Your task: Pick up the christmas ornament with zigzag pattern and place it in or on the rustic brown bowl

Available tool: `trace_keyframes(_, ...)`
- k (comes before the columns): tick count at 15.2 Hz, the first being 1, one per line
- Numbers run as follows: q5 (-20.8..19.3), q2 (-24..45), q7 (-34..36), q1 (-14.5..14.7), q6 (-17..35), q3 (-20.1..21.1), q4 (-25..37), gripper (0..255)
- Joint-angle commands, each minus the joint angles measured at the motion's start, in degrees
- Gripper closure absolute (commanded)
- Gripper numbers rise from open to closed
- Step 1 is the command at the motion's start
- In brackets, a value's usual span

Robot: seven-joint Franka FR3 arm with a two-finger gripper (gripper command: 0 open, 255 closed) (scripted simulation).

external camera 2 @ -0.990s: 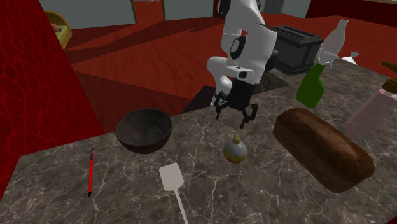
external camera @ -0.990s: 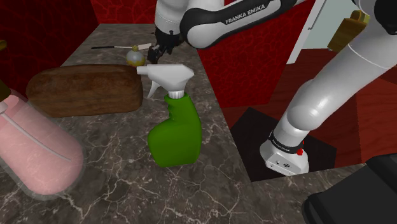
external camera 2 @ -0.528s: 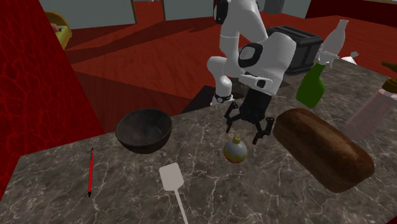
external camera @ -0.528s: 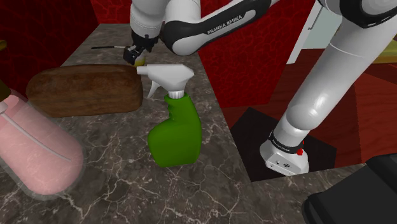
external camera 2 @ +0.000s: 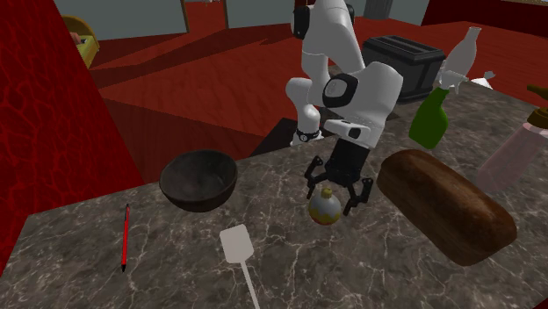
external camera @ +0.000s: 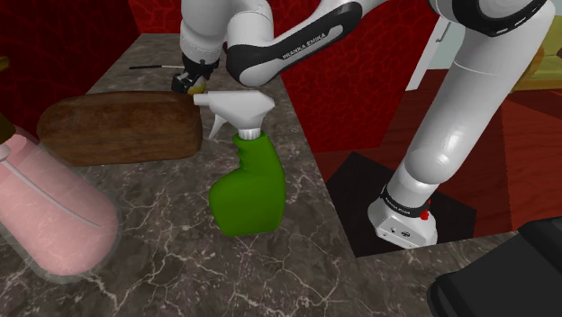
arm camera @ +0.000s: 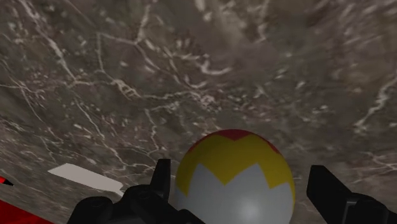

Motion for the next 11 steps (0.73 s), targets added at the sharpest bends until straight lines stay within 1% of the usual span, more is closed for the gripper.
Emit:
trace_keyframes(1, -0.24, 0.2, 0.15, 0.0, 0.13, -0.03, 0.04, 0)
trace_keyframes(7, -0.23, 0.19, 0.14, 0.0, 0.12, -0.03, 0.04, 0)
trace_keyframes(8, -0.23, 0.19, 0.14, 0.0, 0.12, -0.03, 0.04, 255)
trace_keyframes(11, -0.24, 0.21, 0.14, 0.0, 0.11, -0.03, 0.06, 255)
